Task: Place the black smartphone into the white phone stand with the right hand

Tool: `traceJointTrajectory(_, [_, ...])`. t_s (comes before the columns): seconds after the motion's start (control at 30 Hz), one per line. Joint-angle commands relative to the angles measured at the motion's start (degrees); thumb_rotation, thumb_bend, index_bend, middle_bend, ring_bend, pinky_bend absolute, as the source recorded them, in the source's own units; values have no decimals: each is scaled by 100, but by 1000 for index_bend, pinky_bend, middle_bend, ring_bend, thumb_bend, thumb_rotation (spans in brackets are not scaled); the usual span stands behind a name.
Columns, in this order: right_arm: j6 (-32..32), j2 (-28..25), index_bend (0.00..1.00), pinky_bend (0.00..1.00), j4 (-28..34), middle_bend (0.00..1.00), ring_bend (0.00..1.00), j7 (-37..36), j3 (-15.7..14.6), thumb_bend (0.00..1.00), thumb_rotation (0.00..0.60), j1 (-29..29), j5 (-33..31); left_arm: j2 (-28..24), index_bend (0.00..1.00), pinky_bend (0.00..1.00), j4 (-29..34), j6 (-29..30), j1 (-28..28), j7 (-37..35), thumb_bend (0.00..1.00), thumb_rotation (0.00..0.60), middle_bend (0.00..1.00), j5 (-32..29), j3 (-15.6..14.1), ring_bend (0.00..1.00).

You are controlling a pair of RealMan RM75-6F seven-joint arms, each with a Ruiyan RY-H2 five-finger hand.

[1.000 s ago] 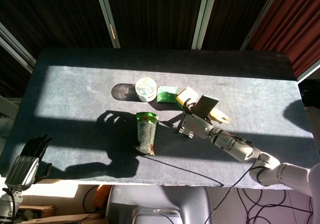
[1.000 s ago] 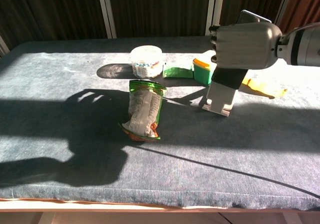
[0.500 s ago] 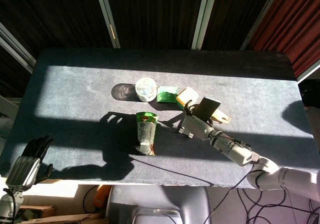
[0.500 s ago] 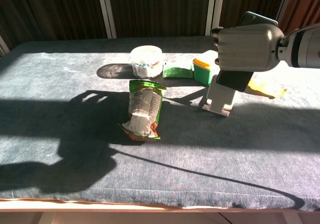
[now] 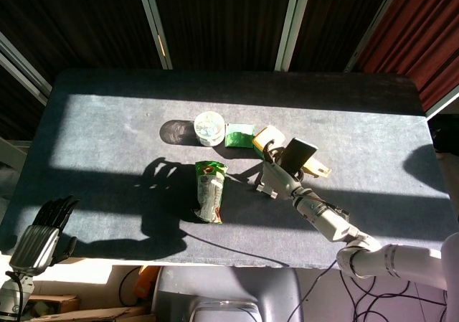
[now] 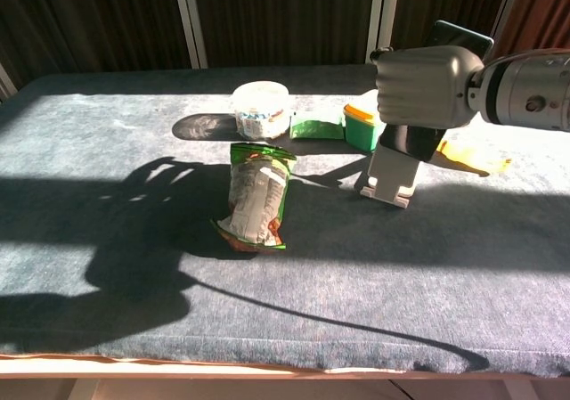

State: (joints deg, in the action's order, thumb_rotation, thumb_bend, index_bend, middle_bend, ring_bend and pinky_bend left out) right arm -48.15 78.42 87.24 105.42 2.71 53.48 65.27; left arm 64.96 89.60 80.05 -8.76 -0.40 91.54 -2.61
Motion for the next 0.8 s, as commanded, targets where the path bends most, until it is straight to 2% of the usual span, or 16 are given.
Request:
traceJointTrajectory(0.03, [-54, 127, 909, 397, -36, 643, 502, 92, -58, 298, 600, 131, -206, -1, 0, 66, -3, -7, -2, -3, 435, 600, 0, -5, 0, 0])
traceJointTrajectory(0.5, [-602, 253, 912, 327, 229, 642, 458, 716, -465, 297, 600, 471, -1206, 12, 0, 68, 18, -64, -14, 62, 433, 600, 0, -32, -12, 0])
traceJointTrajectory(0.8, [-713, 288, 912, 324, 291, 642, 457, 743, -706, 297, 600, 651, -1392, 11, 0, 68, 23, -52, -7, 64, 433, 600, 0, -30, -16, 0])
